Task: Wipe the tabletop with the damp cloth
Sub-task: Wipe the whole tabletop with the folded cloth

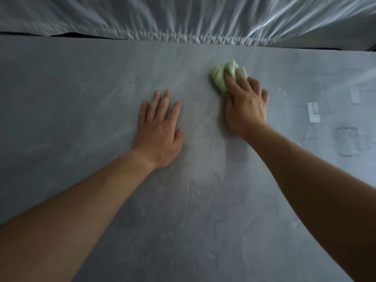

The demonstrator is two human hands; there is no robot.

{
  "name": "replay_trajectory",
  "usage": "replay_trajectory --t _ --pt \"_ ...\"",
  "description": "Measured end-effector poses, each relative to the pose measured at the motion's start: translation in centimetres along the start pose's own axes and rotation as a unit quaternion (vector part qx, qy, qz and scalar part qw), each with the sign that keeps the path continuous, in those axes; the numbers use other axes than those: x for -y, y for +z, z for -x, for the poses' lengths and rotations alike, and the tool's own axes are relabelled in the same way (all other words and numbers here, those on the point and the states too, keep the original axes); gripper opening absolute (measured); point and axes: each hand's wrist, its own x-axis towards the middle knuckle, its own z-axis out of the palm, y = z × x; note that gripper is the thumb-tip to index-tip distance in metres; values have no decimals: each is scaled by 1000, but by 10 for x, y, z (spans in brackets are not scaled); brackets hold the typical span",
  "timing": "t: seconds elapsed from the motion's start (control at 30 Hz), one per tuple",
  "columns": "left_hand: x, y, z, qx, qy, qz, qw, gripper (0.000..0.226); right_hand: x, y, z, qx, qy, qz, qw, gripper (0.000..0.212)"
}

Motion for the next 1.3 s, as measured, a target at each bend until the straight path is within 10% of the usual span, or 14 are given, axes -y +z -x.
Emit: replay_trajectory --t 0.27,0.47,0.63,0.83,1.03,1.3 --pt "-1 -4 -1 -5 5 23 1000 71 14 4 73 28 -135 -6 990 57" --pt "-3 -11 26 -35 17 -19 999 62 25 5 55 -14 44 -18 999 59" --pt "-6 1 64 -10 16 -42 999 62 33 8 124 32 -104 -34 994 58" --pt "-4 11 85 -13 2 -53 998 64 20 4 77 -4 53 -34 998 58" --pt "-10 15 99 -11 -36 -67 997 62 24 8 150 32 -130 -35 990 57" --pt "-30 25 127 -2 -61 -59 996 64 28 10 162 9 -31 -43 999 61"
